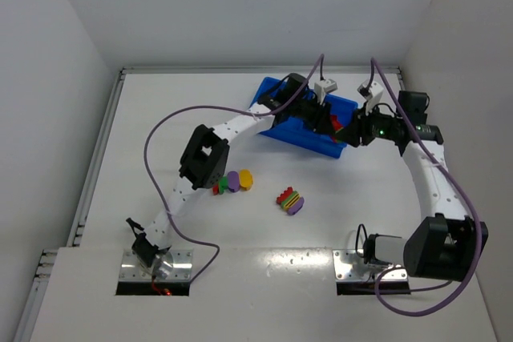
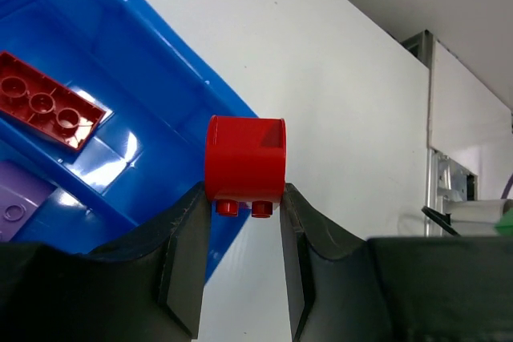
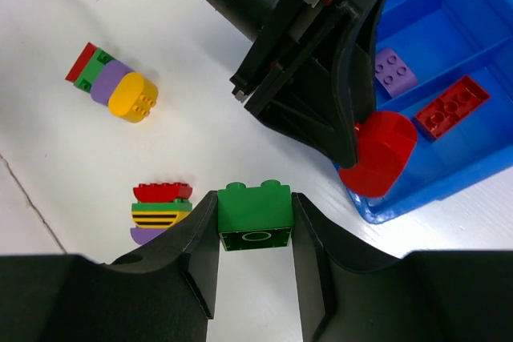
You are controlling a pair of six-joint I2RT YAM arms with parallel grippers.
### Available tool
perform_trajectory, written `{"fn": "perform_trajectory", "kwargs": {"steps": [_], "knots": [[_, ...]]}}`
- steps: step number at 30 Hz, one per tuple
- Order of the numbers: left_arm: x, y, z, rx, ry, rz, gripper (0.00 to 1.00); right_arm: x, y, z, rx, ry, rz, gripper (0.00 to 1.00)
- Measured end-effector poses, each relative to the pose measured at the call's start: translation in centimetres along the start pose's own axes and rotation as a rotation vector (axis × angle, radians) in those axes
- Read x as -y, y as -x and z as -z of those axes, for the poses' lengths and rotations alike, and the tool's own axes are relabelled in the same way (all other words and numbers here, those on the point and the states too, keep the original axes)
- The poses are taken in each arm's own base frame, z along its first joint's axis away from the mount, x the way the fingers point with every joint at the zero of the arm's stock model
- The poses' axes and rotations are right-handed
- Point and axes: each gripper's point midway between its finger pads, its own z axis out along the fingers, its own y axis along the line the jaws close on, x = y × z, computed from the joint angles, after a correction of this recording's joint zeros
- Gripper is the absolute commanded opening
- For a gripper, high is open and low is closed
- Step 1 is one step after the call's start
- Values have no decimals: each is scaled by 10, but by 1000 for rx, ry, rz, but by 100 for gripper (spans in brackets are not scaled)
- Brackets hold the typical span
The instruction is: Sort the legos into containers by color
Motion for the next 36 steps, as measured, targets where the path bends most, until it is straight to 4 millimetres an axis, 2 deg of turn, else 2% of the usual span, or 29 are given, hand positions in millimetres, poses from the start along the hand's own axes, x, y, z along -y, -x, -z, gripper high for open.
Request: {"fn": "perform_trajectory", "kwargs": {"steps": [4,8,11,15,16,18,20,26,28,30,32,34,36], "knots": [[-8,2,-7,16,14,-5,20,4,-2,5,-3,-18,-20,13],[-16,5,-13,39,30,-15,31,5,-5,6,-8,-22,-35,13],[-21,6,-14,48,49,-18,43,6,-5,7,-7,-26,-39,13],[-26,9,-15,62,78,-22,71,6,-5,7,-7,-27,-40,13],[-27,9,-14,64,84,-27,74,6,-5,7,-7,-27,-40,13],[-29,12,-14,70,97,-38,87,6,-5,7,-7,-27,-40,13],[-31,17,-14,83,113,-48,91,6,-5,7,-7,-27,-43,13],[-38,36,-9,137,154,-88,91,7,-5,7,-6,-28,-48,13],[-42,41,-6,152,178,-91,97,8,-5,8,-4,-32,-52,13],[-52,48,3,168,224,-88,100,8,-4,8,-2,-30,-51,13],[-63,65,24,200,291,-83,100,10,-4,4,-1,-26,-46,13],[-75,91,60,252,375,-88,100,12,-5,-3,-1,-9,-46,13],[-84,113,108,296,474,-82,100,14,-4,-17,-14,23,-60,13]]}}
